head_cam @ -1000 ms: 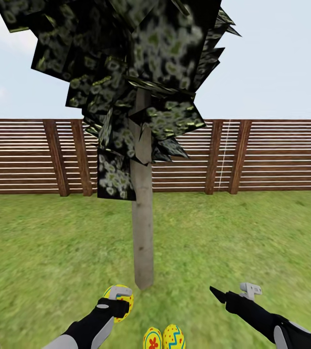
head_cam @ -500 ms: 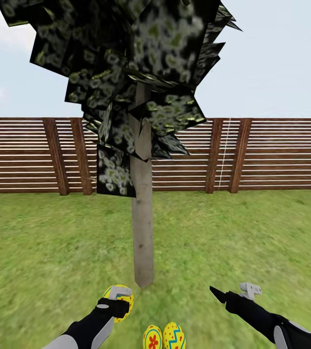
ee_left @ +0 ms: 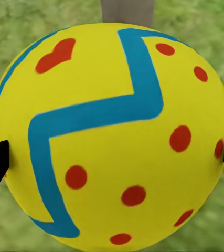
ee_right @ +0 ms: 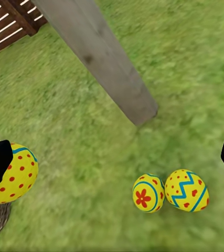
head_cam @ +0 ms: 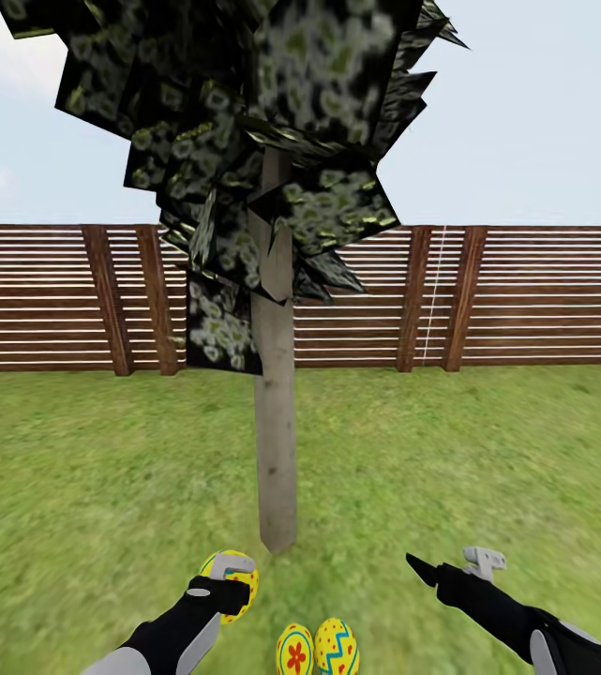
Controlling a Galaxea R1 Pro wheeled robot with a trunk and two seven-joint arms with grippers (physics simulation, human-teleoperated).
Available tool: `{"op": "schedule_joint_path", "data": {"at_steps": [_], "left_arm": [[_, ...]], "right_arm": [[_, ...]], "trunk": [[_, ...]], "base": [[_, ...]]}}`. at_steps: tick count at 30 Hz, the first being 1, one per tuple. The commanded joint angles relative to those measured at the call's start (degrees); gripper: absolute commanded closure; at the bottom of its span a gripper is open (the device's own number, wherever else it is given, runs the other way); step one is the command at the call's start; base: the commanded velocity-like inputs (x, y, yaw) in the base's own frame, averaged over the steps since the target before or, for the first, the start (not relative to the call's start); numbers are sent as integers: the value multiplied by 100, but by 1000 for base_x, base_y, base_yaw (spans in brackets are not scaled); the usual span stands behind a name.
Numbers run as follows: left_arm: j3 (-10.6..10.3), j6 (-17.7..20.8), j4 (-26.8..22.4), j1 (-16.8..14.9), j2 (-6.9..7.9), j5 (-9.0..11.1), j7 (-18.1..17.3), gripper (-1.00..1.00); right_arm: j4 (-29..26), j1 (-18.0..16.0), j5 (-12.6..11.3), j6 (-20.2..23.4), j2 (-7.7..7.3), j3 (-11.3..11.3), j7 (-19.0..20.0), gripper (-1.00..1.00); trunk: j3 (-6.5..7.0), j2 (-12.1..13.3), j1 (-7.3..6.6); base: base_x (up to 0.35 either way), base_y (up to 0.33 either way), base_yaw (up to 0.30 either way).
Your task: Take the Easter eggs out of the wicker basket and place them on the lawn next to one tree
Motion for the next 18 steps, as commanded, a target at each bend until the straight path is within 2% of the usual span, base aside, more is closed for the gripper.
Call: {"op": "schedule_joint_path", "data": {"at_steps": [1,8,18], "left_arm": [[-48,26,-12,-4,4,46,50,100],[-50,-137,-20,-4,-4,65,629,100],[-50,-124,-11,-4,-10,48,594,100]], "right_arm": [[-2,-3,-61,50,-1,-6,-2,-100],[-2,-1,-59,50,3,-6,-2,-100],[4,-3,-60,50,12,-8,-2,-100]], "trunk": [[-25,-45,22],[-151,-326,176],[-330,-727,396]], "base": [[0,0,0],[0,0,0],[0,0,0]]}}
